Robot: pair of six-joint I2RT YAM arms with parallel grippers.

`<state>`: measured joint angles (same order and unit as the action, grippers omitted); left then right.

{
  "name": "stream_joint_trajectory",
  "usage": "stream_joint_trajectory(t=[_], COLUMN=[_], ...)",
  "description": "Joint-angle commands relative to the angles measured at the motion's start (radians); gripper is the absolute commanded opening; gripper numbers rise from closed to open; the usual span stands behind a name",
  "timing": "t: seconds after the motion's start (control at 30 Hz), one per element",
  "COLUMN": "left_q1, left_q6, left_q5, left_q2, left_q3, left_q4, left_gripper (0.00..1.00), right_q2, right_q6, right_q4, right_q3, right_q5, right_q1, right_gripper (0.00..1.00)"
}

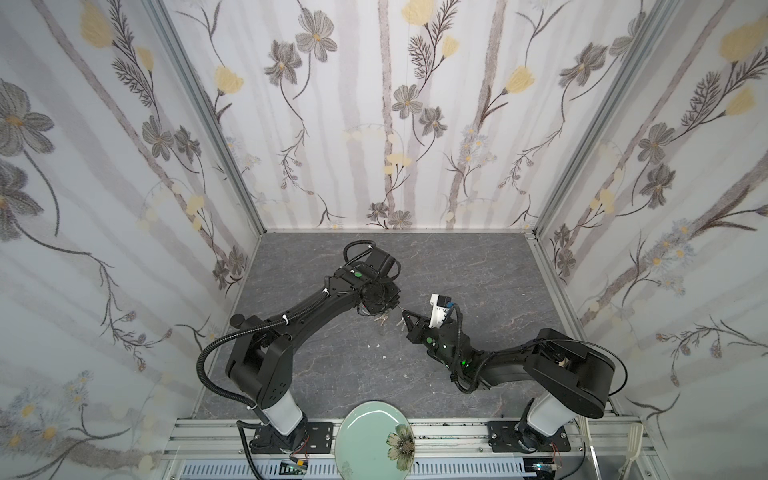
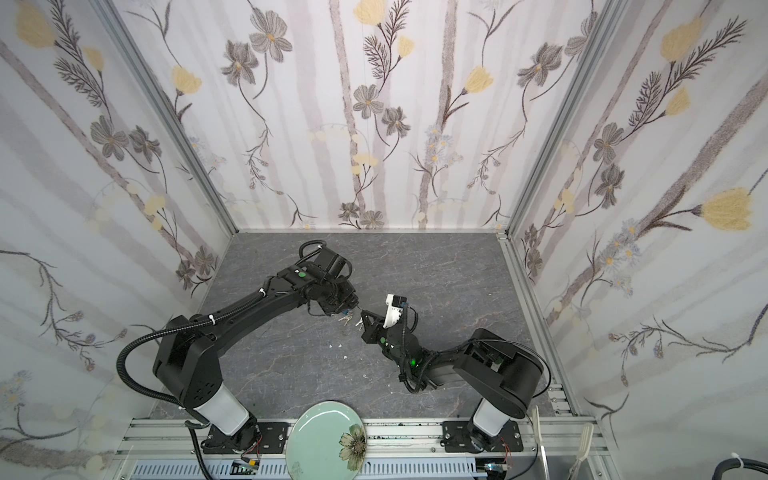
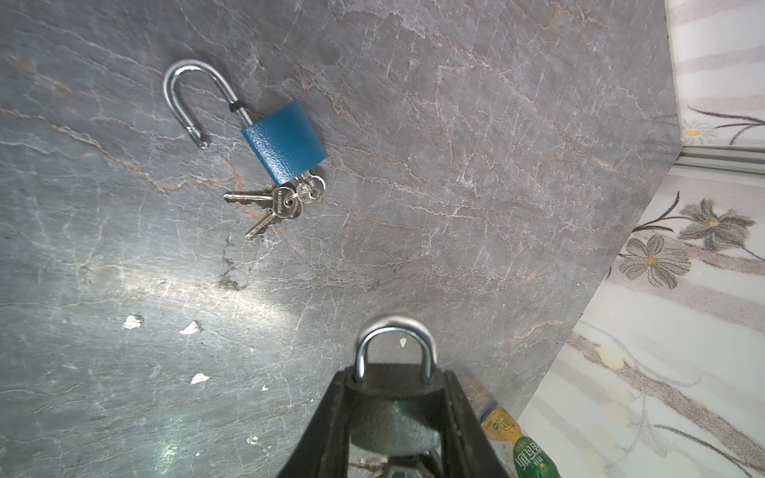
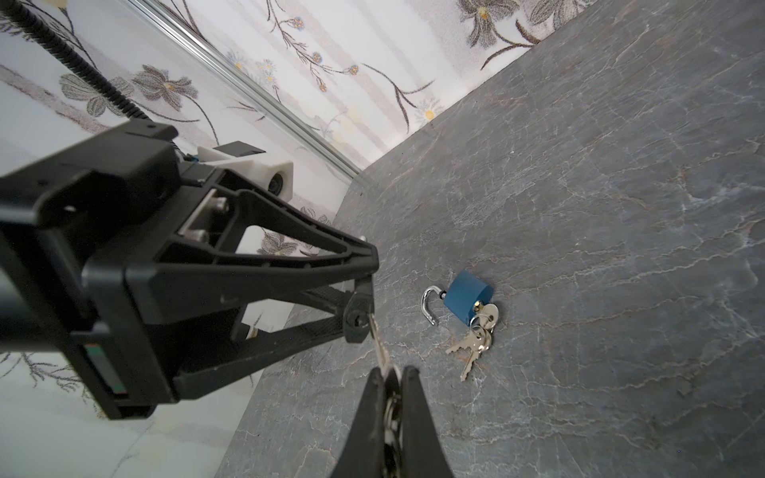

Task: Unlock with the key
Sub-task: 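Push the key into the black padlock's keyhole with the right gripper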

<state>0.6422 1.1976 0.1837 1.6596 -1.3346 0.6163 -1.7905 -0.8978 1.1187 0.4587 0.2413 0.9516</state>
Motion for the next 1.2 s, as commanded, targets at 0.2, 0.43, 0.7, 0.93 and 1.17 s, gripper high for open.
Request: stream_joint_trajectory(t=[0.2, 0.43, 0.7, 0.93, 1.17], left_q1=[0.003, 0.008, 0.02, 0.038, 0.047], left_q6=[0.012, 0.015, 0.025, 0.049, 0.063], left_q5=[0.002, 0.006, -0.009, -0.043, -0.041], left_q2=[0.004, 0.007, 0.005, 0.007, 0.019], left_q3=[0.004, 0.005, 0.006, 0.005, -0.003], left_q4=[-0.028, -0.033, -0.032, -0.032, -0.042], left_gripper=[0.26, 0.26, 0.26, 0.22, 0.18], right_q2=[-0.001, -0.005, -0.003, -0.002, -0.015], right_q6=[0.01, 0.011, 0.005, 0.001, 0.01], right_q4=[0.028, 0.019, -0.004, -0.062, -0.082], right_q3=[0.011, 0.02, 0.04, 0.095, 0.144], right_q5=[-0.009, -0.004, 0.013, 0.043, 0.064], right_q1=[0.001, 0.001, 0.002, 0.012, 0.03], right_gripper=[0.0, 0.0, 0.0, 0.0, 0.0])
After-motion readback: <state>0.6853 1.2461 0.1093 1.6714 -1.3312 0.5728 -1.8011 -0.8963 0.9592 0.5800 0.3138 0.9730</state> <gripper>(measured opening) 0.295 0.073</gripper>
